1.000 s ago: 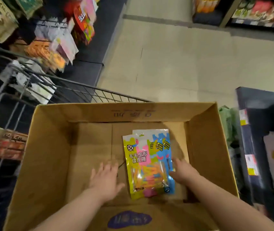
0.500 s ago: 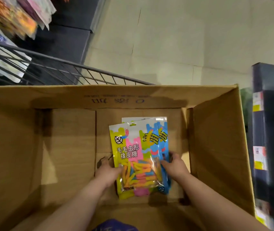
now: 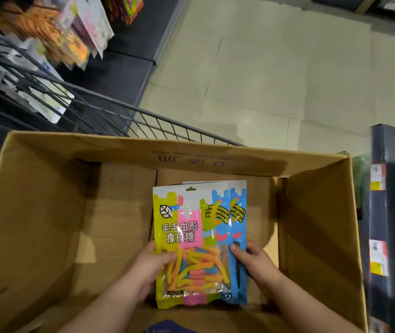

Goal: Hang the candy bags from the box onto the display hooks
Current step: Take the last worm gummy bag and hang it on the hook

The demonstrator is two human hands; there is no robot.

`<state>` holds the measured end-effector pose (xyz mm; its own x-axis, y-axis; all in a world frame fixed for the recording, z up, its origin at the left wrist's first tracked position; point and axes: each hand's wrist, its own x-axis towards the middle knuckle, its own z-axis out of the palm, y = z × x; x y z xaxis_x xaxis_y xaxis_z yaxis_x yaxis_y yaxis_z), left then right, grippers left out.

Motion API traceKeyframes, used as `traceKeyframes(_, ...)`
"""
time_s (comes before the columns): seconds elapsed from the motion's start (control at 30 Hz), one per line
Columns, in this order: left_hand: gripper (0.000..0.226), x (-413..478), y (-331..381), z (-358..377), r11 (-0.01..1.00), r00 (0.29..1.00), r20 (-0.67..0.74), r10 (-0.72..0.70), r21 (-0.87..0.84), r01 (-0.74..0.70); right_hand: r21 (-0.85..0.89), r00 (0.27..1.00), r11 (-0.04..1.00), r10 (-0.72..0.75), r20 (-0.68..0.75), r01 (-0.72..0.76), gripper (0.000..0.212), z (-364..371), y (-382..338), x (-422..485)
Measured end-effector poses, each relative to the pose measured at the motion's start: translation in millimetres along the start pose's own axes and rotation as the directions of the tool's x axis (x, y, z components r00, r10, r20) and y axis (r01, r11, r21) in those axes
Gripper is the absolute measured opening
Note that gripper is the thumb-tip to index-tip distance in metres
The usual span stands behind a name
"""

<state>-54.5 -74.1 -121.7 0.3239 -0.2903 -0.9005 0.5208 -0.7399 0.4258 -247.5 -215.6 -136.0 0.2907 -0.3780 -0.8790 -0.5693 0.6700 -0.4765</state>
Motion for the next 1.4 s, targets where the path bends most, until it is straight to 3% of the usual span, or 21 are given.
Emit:
traceKeyframes(0.1, 0.036, -16.4, 4.3, -22.8, 0.997, 0.998, -0.003, 0.068, -0.036, -0.068, 0.017, 0.997, 0.998, -0.055, 0.062, 0.054, 0.018, 11.2, -13.7, -13.2)
traceKeyframes(0.17, 0.028, -31.8, 8.2, -39.6, 0.992, 0.994, -0.033, 0.108, -0.061, -0.110, 0.025, 0.991, 0.995, -0.103, 0.087, 0.101, 0.020, 19.6, -26.9, -21.7)
traceKeyframes(0.33, 0.020, -69.0, 15.1, -77.7, 0.950, 0.965, -0.213, 0.153, -0.238, -0.203, 0.039, 0.966, 0.980, -0.197, 0.169, 0.193, 0.010, 47.4, -71.3, -43.1)
traceKeyframes(0.6, 0.014, -129.2, 15.6, -112.6, 0.839, 0.874, -0.444, 0.196, -0.385, -0.384, 0.052, 0.919, 0.954, -0.300, 0.256, 0.296, 0.023, 103.7, -126.8, -82.8)
traceKeyframes(0.73, 0.036, -161.0, 6.1, -132.2, 0.776, 0.836, -0.477, 0.272, -0.405, -0.483, 0.031, 0.882, 0.917, -0.391, 0.264, 0.398, 0.024, 131.9, -139.3, -111.0)
traceKeyframes(0.83, 0.018, -187.7, -10.5, -149.3, 0.714, 0.799, -0.545, 0.255, -0.451, -0.536, 0.015, 0.834, 0.876, -0.463, 0.299, 0.481, 0.022, 157.6, -142.1, -138.8)
traceKeyframes(1.0, 0.018, -241.8, -77.1, -185.1, 0.611, 0.726, -0.645, 0.237, -0.482, -0.628, 0.014, 0.731, 0.819, -0.521, 0.440, 0.574, 0.020, 210.7, -120.5, -202.6)
traceKeyframes(1.2, 0.014, -339.9, -192.5, -214.1, 0.457, 0.566, -0.814, 0.131, -0.457, -0.763, -0.021, 0.629, 0.792, -0.468, 0.620, 0.610, 0.023, 276.5, -48.3, -284.4)
traceKeyframes(1.4, 0.013, -420.0, -328.7, -226.8, 0.420, 0.432, -0.901, -0.048, -0.410, -0.809, -0.074, 0.497, 0.732, -0.382, 0.779, 0.678, 0.027, 339.8, 55.3, -358.4)
